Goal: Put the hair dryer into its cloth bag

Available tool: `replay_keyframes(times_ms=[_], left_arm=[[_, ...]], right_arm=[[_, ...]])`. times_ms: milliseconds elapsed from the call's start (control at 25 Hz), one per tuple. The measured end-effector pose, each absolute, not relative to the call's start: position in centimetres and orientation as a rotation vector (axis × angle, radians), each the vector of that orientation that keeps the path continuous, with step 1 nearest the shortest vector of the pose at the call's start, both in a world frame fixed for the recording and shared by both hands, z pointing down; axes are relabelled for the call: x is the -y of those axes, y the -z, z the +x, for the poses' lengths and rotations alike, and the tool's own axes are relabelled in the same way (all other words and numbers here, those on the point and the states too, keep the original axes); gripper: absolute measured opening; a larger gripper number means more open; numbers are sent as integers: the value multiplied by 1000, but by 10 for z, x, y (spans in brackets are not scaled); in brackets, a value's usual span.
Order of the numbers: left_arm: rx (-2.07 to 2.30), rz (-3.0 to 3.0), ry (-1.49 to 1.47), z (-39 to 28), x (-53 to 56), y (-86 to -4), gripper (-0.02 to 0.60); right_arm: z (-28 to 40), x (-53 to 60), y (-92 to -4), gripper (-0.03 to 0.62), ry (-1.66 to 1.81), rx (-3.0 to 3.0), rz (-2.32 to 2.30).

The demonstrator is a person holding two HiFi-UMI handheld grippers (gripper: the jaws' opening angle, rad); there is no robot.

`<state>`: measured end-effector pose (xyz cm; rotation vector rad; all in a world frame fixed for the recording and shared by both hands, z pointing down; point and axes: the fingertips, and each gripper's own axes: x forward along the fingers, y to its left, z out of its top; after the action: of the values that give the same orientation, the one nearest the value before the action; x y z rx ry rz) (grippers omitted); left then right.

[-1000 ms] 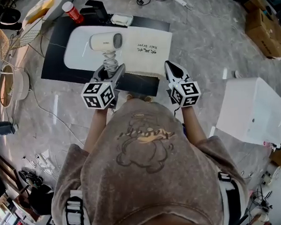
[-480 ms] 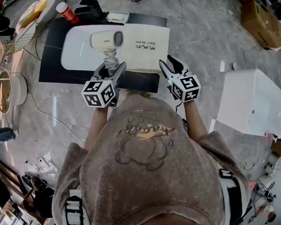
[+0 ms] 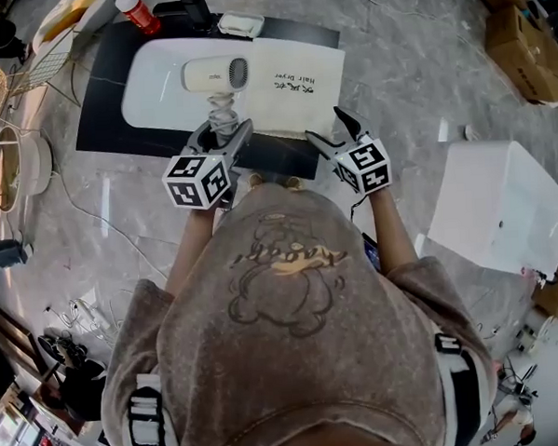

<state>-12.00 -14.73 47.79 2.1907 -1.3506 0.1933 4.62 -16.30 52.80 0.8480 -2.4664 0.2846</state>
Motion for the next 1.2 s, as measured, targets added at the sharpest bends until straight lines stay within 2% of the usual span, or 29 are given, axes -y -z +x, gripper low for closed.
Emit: replay_keyframes(times_ms=[280,640,840,1200], left_arm=[[1376,2159,-184,-126,143,-480,262],[1431,2118,-178,-138,136,-482,262],[1457,2085,-165,-145,128,-483,262],[1484,2046,-142,-154,118,-484,262]], right_arm=[[33,159,-566,344,-166,2373,659],[12,160,-602,304,49,2262,449],[6,158,-614,244,145,2209,364],[5,157,-623,178,179,2167,298]])
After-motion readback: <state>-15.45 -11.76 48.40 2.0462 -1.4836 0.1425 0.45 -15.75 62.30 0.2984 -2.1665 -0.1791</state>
